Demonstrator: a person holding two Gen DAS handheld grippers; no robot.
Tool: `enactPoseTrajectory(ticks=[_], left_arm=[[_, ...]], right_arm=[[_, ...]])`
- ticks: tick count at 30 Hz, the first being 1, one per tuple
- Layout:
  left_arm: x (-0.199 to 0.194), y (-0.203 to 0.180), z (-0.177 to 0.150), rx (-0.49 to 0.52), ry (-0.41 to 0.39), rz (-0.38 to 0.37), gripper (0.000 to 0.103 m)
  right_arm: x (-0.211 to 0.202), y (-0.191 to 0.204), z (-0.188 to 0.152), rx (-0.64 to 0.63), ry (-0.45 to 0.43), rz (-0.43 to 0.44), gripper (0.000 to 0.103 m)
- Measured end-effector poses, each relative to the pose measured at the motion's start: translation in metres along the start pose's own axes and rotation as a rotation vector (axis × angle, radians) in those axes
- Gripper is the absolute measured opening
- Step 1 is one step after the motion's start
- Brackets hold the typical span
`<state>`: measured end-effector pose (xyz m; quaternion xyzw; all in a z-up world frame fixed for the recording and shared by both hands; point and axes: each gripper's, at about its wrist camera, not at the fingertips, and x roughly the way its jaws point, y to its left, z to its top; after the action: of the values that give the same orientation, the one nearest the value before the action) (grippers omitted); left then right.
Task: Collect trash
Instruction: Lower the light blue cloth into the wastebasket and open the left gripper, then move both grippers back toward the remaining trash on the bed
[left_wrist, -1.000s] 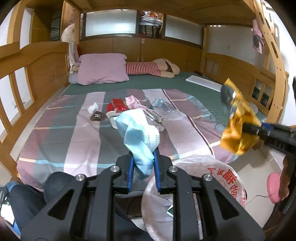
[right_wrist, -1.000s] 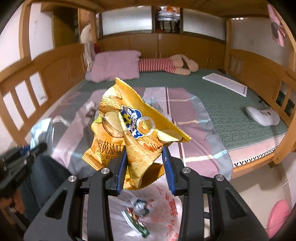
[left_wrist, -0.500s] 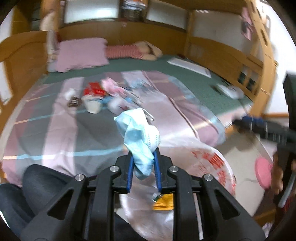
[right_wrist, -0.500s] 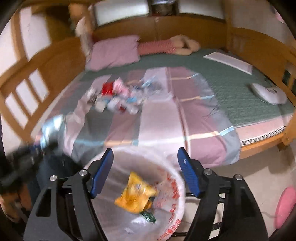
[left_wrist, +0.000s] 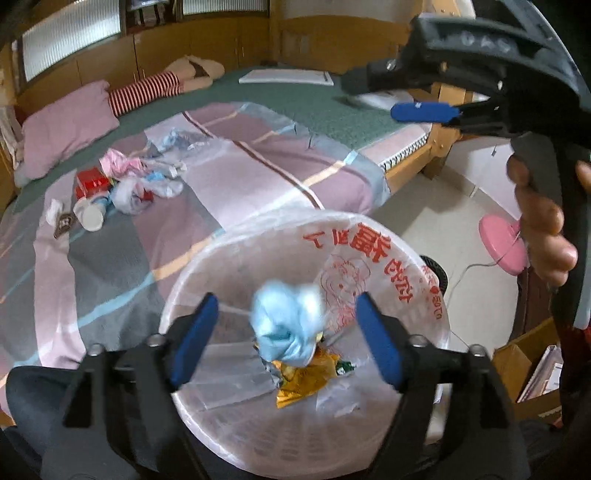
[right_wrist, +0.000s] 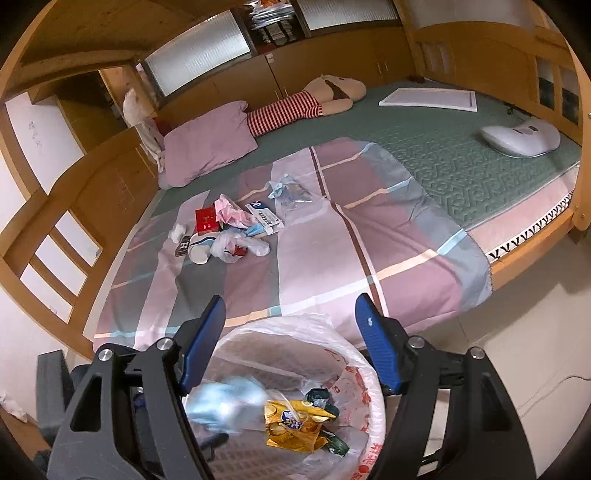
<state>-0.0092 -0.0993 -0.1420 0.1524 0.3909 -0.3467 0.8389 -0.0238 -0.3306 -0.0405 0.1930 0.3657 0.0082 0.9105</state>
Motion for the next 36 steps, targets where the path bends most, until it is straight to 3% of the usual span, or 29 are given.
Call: enactPoseTrajectory(ticks=[3, 9, 26, 36], left_arm=[[-0.003, 0.004, 0.002, -0.017, -0.010, 0.019, 0.092], [-0.005, 0.008, 0.002, -0.039, -0.016, 0.028, 0.095], [-0.005, 0.012, 0.003, -0.082, -0.013, 0.047, 0.096], [-0.014, 0.037, 0.004, -0.204, -0.053, 0.062, 0.096]], right_arm=[[-0.001, 0.000, 0.000, 0.007, -0.010, 0.014, 0.073], [-0.001, 0.000, 0.000, 0.008, -0.014, 0.018, 0.076], [0.012, 0.007, -0.006, 0.007, 0.016, 0.024, 0.076], [0.018, 0.005, -0.007, 0.015, 0.024, 0.014, 0.076]])
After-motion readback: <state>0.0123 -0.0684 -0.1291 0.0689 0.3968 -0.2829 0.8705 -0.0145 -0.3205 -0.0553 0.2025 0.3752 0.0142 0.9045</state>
